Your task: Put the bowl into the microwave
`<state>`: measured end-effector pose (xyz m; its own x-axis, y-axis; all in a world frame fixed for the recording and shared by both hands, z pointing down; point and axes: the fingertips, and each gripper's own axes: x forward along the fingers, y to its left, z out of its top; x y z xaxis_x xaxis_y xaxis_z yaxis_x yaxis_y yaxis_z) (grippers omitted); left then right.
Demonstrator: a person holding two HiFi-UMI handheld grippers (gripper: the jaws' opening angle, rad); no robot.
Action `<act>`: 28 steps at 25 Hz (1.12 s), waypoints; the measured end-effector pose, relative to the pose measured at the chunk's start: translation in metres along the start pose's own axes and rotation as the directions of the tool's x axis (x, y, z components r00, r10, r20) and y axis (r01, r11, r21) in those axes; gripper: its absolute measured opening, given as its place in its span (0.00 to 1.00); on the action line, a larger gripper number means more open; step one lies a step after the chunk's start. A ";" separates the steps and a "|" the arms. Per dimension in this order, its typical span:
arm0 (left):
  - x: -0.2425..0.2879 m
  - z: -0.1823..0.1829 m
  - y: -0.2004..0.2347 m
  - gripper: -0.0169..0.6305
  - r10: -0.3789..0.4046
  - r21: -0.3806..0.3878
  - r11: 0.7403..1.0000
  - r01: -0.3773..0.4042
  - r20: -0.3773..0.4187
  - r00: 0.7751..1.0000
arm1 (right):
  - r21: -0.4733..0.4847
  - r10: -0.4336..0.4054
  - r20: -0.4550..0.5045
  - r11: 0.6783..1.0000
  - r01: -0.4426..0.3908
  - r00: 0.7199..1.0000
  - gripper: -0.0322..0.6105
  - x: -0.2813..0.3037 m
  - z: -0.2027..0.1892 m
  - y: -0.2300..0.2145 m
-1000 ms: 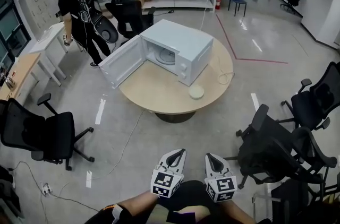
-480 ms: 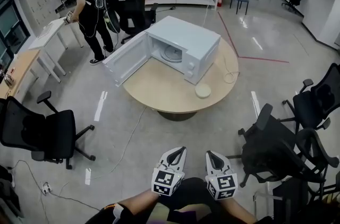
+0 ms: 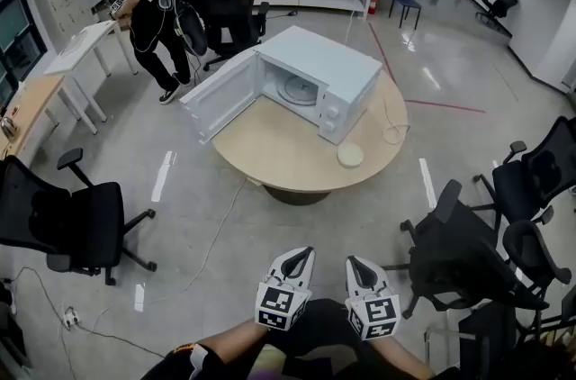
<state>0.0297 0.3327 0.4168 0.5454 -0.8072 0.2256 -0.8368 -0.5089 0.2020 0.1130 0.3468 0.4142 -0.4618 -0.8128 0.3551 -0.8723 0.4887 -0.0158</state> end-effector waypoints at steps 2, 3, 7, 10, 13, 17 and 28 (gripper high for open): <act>-0.001 0.000 0.005 0.10 -0.001 0.002 1.000 0.001 0.002 1.000 | -0.001 -0.001 -0.003 1.000 0.001 1.000 0.07 0.003 0.001 0.004; -0.002 0.001 0.007 0.10 0.001 0.002 1.000 -0.001 0.003 1.000 | 0.002 0.000 -0.004 1.000 0.000 1.000 0.07 0.004 0.001 0.006; -0.006 0.000 0.013 0.10 0.014 -0.006 1.000 -0.014 -0.002 1.000 | -0.006 0.009 -0.011 1.000 -0.009 1.000 0.07 0.010 0.001 0.010; -0.001 -0.003 0.019 0.10 0.031 -0.008 0.999 -0.031 -0.012 0.999 | -0.002 0.021 -0.014 1.000 -0.021 1.000 0.07 0.018 0.000 0.005; 0.009 -0.002 0.031 0.10 0.058 -0.008 0.998 -0.058 -0.016 0.998 | 0.009 0.041 -0.018 0.999 -0.041 0.999 0.07 0.034 0.000 -0.001; 0.026 0.005 0.042 0.10 0.095 -0.003 0.995 -0.095 -0.023 0.995 | 0.019 0.077 -0.018 0.997 -0.077 0.997 0.07 0.056 0.011 -0.013; 0.080 0.027 0.062 0.10 0.164 0.001 0.986 -0.164 -0.037 0.986 | 0.028 0.128 -0.012 0.991 -0.128 0.992 0.07 0.105 0.034 -0.063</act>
<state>0.0198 0.2284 0.4218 0.4024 -0.8679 0.2912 -0.9149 -0.3700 0.1615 0.1137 0.2201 0.4209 -0.5679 -0.7394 0.3615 -0.8102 0.5796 -0.0873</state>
